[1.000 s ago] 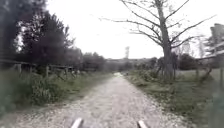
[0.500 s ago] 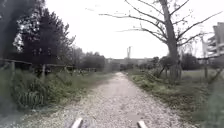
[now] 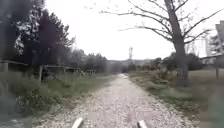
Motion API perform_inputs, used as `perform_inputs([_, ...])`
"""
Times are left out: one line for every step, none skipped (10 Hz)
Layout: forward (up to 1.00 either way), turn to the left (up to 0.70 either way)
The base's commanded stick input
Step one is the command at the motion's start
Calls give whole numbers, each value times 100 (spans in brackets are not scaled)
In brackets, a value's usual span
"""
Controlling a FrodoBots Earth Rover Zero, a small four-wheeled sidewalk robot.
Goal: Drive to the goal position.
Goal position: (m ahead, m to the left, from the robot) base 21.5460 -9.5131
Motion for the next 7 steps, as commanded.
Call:
perform_inputs([70,0])
perform_inputs([70,0])
perform_inputs([70,0])
perform_inputs([70,0])
perform_inputs([70,0])
perform_inputs([70,-10])
perform_inputs([70,-33])
